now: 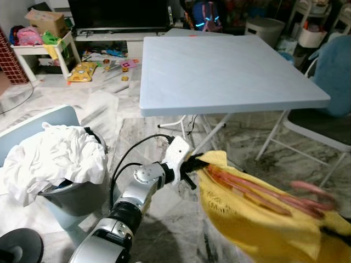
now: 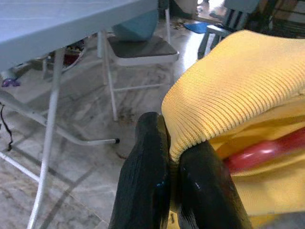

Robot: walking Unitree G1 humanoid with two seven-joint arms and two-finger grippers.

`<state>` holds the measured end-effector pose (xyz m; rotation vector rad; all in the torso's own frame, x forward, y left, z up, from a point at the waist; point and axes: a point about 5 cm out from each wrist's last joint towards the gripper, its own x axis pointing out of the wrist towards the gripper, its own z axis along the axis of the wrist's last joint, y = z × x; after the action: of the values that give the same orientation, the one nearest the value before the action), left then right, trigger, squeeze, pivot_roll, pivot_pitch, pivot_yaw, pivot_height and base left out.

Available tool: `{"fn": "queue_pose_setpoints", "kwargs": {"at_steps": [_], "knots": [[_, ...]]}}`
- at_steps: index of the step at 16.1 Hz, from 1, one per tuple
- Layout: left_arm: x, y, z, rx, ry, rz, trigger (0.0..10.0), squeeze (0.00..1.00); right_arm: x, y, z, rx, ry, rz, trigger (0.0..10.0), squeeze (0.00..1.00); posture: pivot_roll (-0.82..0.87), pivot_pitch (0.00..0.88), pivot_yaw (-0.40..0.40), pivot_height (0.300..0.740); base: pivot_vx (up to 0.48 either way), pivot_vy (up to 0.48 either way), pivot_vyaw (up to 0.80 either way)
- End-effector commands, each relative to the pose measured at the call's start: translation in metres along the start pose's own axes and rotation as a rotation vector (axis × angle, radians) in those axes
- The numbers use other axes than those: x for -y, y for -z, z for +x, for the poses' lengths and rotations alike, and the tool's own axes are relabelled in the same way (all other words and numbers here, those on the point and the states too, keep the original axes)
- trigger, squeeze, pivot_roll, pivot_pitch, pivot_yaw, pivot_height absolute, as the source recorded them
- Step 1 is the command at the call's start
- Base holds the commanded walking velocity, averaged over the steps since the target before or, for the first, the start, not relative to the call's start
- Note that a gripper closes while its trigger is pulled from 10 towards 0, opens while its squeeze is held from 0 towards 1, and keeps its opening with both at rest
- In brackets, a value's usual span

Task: Hang hanger

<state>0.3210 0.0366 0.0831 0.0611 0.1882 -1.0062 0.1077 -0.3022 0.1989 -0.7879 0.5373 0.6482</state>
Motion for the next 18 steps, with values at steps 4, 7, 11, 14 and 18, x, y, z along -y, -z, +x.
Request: {"fn": "queue_pose_setpoints", "kwargs": {"at_steps": [4, 7, 11, 14, 18], "knots": [[-0.025, 0.009, -0.020, -0.041, -0.139, -0.037, 0.0, 0.00, 0.024, -0.003, -0.052, 0.039, 0.090, 0.100, 10.0, 0.00, -0.11, 0.000, -0.016, 0.740, 0.000, 0.000, 0.00], [-0.021, 0.010, -0.017, -0.049, -0.109, -0.060, 3.5, 0.00, 0.026, -0.015, -0.053, 0.196, 0.110, 0.173, 10.0, 0.00, -0.10, 0.000, -0.015, 0.740, 0.000, 0.000, 0.00], [-0.025, 0.003, -0.014, -0.004, -0.174, -0.096, 10.0, 1.00, 0.036, -0.034, -0.017, 0.389, 0.269, 0.260, 10.0, 0.00, -0.10, 0.000, -0.018, 0.740, 0.000, 0.000, 0.00], [-0.020, 0.000, -0.012, 0.008, -0.148, -0.039, 10.0, 1.00, 0.037, -0.038, 0.031, 0.418, 0.397, 0.341, 10.0, 0.00, -0.09, 0.000, -0.021, 0.740, 0.000, 0.000, 0.00], [-0.016, -0.007, -0.010, 0.029, -0.114, 0.054, 10.0, 1.00, 0.025, -0.050, 0.079, 0.403, 0.387, 0.361, 10.0, 0.00, -0.07, 0.000, -0.024, 0.740, 0.000, 0.000, 0.00]]}}
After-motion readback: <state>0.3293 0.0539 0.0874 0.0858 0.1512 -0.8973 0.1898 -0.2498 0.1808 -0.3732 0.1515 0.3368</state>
